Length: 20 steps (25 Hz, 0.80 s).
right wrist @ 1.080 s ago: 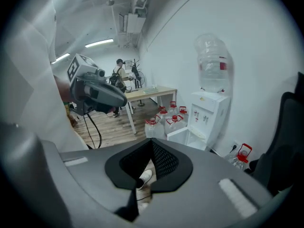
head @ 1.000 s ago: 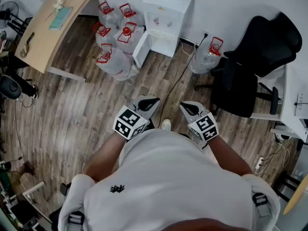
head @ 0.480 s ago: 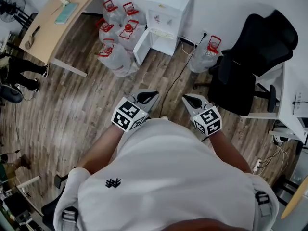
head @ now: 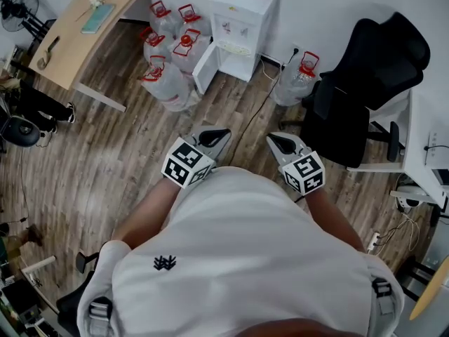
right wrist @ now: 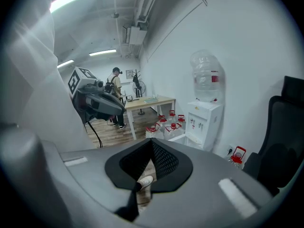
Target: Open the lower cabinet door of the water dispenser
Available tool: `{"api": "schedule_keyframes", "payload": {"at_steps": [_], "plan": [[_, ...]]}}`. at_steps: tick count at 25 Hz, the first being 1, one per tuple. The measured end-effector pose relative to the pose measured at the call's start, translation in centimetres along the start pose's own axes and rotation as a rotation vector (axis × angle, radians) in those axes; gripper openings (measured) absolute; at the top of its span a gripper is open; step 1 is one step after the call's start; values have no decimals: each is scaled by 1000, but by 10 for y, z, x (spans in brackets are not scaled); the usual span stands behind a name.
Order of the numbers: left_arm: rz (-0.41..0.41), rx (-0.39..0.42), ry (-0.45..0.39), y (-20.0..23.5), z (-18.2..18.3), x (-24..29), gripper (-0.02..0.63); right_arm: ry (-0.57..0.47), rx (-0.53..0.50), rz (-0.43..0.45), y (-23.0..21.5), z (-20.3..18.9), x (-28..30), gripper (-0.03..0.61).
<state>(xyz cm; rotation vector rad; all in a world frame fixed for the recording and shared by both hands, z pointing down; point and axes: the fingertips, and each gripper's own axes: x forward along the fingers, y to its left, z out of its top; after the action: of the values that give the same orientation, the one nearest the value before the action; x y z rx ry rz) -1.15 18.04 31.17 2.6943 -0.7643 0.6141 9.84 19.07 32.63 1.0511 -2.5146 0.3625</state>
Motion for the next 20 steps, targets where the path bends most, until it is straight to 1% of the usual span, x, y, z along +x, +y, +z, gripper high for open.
{"api": "schedule_keyframes", "payload": {"at_steps": [20], "plan": [[32,-54,5,3,-17,-3,54,-14,13,24,10,-8,1,1]]}}
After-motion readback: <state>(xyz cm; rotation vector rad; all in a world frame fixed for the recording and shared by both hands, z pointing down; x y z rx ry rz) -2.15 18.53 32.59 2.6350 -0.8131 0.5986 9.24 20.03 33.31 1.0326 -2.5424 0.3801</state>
